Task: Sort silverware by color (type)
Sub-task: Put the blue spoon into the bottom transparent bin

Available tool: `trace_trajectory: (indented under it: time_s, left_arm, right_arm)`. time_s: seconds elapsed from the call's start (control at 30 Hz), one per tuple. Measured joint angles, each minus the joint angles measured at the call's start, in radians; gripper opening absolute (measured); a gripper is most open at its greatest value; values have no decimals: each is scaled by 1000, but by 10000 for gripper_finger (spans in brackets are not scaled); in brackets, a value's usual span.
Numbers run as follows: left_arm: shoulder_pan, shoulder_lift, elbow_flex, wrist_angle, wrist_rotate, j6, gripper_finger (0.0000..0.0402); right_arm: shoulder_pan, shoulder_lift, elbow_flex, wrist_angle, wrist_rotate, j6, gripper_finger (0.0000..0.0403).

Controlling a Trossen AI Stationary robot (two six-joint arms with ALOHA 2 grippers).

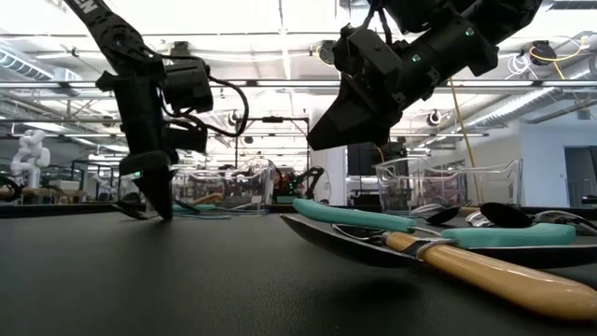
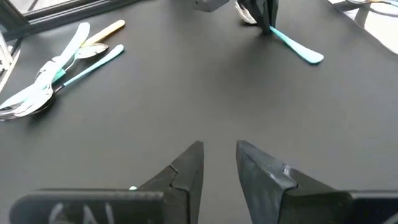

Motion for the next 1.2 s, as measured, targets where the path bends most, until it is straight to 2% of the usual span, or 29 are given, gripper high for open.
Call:
trace_trajectory:
  time_s: [0.1,0.2,0.3,0.47,0.67,0.8,0.9,1.0,1.1,1.2]
  left_arm:
    - [-28,-29,9,31,-10,-59,4]
    - [-68,-81,12,149,-11,-136,3]
    - [-126,-109,12,352,-19,-240,1]
    - [-245,-93,14,756,-61,-304,1]
    - [-362,-36,14,1028,-185,-304,0]
    - [-418,31,14,1196,-203,-280,0]
    - [-447,73,14,1276,-202,-253,0]
    - [-467,107,14,1316,-195,-253,0]
    - [-482,130,14,1355,-174,-253,0]
    - [-495,137,14,1373,-168,-251,0]
  right_arm:
    - [15,0,0,25,2,12,93]
    - [27,0,0,35,8,12,93]
    - [32,0,-8,60,54,12,93]
    - [29,0,-76,278,55,26,101]
    - [29,0,-111,442,51,8,160]
    - [26,0,-111,500,57,-7,212]
    - [23,0,-111,530,56,-32,237]
    - [23,0,-111,551,52,-51,241]
    - [24,0,-111,551,47,-55,228]
    - [24,0,-111,543,25,-48,199]
